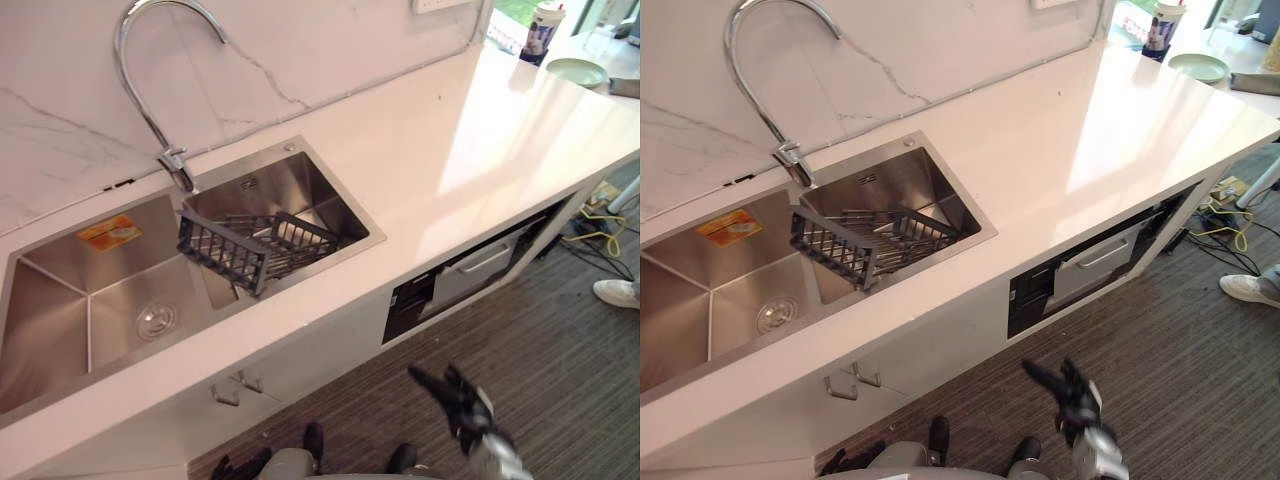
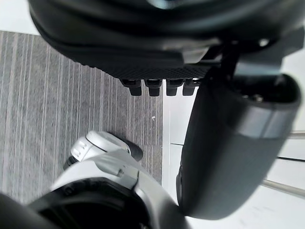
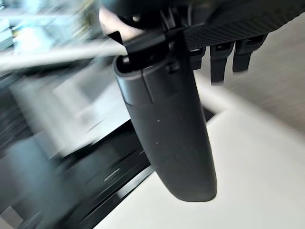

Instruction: Walk over to the sink, pick up the cup, carry it to the dishwasher, place the cup inside the dishwasher, then close the dishwasher door

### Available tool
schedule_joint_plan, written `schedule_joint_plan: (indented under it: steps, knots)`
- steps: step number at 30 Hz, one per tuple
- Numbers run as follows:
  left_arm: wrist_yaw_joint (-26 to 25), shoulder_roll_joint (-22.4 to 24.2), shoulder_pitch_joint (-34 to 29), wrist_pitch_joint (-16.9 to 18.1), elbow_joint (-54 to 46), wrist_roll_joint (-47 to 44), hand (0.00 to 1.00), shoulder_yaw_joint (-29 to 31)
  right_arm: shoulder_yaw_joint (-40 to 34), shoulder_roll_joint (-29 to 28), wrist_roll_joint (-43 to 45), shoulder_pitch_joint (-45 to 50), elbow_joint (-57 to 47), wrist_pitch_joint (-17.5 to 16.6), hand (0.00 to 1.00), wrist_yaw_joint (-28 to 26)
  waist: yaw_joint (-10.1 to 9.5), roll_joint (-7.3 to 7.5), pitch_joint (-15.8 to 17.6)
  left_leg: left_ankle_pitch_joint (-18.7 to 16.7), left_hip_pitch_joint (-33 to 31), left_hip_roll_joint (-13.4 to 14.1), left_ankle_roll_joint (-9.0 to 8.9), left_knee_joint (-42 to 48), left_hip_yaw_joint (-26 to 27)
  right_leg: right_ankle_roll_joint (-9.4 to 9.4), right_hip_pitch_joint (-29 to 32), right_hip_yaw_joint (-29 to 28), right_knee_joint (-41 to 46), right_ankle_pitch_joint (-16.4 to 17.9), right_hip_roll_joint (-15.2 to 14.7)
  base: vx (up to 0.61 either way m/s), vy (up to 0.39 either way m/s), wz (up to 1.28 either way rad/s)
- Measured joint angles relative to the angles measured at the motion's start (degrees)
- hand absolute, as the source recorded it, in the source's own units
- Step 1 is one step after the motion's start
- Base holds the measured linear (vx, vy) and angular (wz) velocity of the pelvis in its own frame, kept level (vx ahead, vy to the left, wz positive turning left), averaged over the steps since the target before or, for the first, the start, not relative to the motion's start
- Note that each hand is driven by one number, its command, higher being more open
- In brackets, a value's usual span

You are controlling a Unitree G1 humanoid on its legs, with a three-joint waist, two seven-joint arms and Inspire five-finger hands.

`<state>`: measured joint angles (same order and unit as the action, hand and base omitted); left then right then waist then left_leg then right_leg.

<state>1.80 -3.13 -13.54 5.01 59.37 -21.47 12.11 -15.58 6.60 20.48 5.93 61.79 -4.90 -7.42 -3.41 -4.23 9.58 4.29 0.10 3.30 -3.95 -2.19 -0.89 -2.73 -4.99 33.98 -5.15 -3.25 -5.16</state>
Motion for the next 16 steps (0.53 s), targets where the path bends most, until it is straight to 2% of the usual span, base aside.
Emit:
schedule_joint_plan:
  steps: [1, 5, 7, 8, 9, 10, 11, 12, 13, 14, 15, 16]
  knots:
    - [0.0, 0.0, 0.0, -0.1, 0.0, -0.1, 1.0, 0.1, 0.0, -0.1, -0.5, 0.3, 0.7, 0.0, 1.0, 0.0, 0.03, 0.21, -0.1, 0.0, 0.0, 0.0, 0.02, -0.1, 0.0, -0.04, 0.0, -0.1, 0.0, 0.0, 0.0, 0.09, 0.008, -0.09]
    - [1.1, -1.3, 1.8, -3.0, 1.2, -2.5, 1.0, 1.6, -1.8, -0.8, -5.7, 1.4, 2.5, -0.1, 1.0, 0.0, 0.32, 3.61, -1.3, -0.7, 0.7, -0.5, 0.8, -0.5, 0.6, -0.71, 0.1, -0.4, 1.4, 0.8, -0.9, 0.08, 0.026, -0.03]
    - [1.1, -1.8, 2.6, -4.4, 1.3, -4.3, 1.0, 1.6, -2.1, -0.8, -7.4, 1.3, 2.3, 0.3, 1.0, 0.2, 0.35, 4.78, -1.1, -1.8, 1.2, -1.4, 1.86, 0.2, 0.4, -1.58, 1.7, -0.1, 8.2, 4.8, -3.3, 0.06, 0.079, 0.16]
    - [1.1, -2.2, 2.8, -5.0, 1.3, -5.2, 1.0, 1.6, -2.2, -1.0, -8.1, 1.5, 2.1, 0.8, 1.0, 0.4, 0.5, 5.88, -1.2, -2.6, 1.6, -2.5, 2.62, 0.6, -0.2, -2.67, 3.2, -0.4, 15.6, 8.3, -6.5, 0.05, 0.05, 0.27]
    - [0.9, -2.5, 2.8, -5.2, 1.6, -6.2, 1.0, 1.6, -2.4, -1.2, -8.6, 1.5, 2.1, 1.2, 1.0, 0.5, 0.72, 6.5, -1.0, -3.0, 2.9, -3.3, 3.22, 0.3, -0.8, -3.02, 5.7, -3.1, 25.2, 10.2, -9.6, 0.04, 0.024, 0.3]
    - [0.7, -2.4, 2.9, -5.2, 1.9, -6.7, 1.0, 1.4, -2.4, -1.3, -8.9, 1.5, 2.1, 1.4, 1.0, 0.5, 0.72, 6.54, -1.0, -3.2, 3.2, -3.4, 3.56, 0.3, -1.3, -3.5, 7.5, -6.1, 29.6, 9.9, -10.4, 0.05, 0.043, 0.49]
    - [0.7, -2.8, 2.9, -5.4, 2.1, -6.8, 1.0, 0.9, -3.2, -2.1, -9.1, 1.4, 2.0, 1.3, 1.0, 0.2, 1.37, 6.75, -0.9, -3.4, 3.8, -4.2, 3.89, 0.7, -3.0, -5.16, 10.3, -12.0, 37.3, 8.4, -11.6, 0.05, 0.06, 0.54]
    - [0.7, -3.1, 3.0, -5.5, 2.1, -6.8, 1.0, 0.6, -3.7, -2.4, -9.2, 1.4, 1.8, 1.0, 1.0, 0.2, 1.65, 6.73, -0.8, -3.4, 4.2, -4.5, 4.17, 0.7, -3.9, -4.93, 11.6, -14.3, 41.0, 7.6, -12.1, 0.07, -0.009, 0.84]
    - [-0.1, -3.6, 3.4, -6.0, 2.1, -6.8, 1.0, 0.3, -4.1, -2.9, -9.4, 1.5, 1.7, 0.0, 1.0, 0.4, 2.39, 6.63, -0.7, -3.6, 4.8, -4.1, 4.73, 0.7, -6.2, -4.86, 13.1, -18.1, 42.0, 10.3, -10.6, 0.07, -0.072, 0.94]
    - [-0.7, -3.8, 3.6, -6.2, 2.1, -6.7, 1.0, 0.4, -4.0, -3.3, -9.5, 1.4, 1.6, -0.5, 1.0, 0.4, 3.07, 6.59, -0.7, -3.7, 4.6, -3.5, 4.74, 0.8, -8.5, -4.05, 12.7, -20.7, 36.9, 12.4, -7.7, 0.07, -0.094, 0.89]
    - [-0.8, -3.8, 3.7, -6.2, 2.1, -6.7, 1.0, 0.4, -4.0, -3.5, -9.5, 1.4, 1.6, -0.9, 1.0, 0.4, 3.08, 6.6, -0.7, -3.7, 4.5, -3.5, 4.74, 0.7, -9.1, -3.93, 12.7, -21.4, 34.8, 12.4, -6.9, 0.09, -0.089, 0.85]
    - [-1.1, -3.7, 4.0, -7.1, 2.1, -6.7, 1.0, 1.3, -4.2, -4.0, -9.7, 1.4, 1.6, -2.3, 1.0, 0.5, 3.05, 6.91, -0.9, -3.5, 4.5, -3.6, 4.77, 0.3, -10.4, -3.36, 11.7, -24.7, 25.9, 11.8, -4.5, 0.06, -0.061, 0.43]
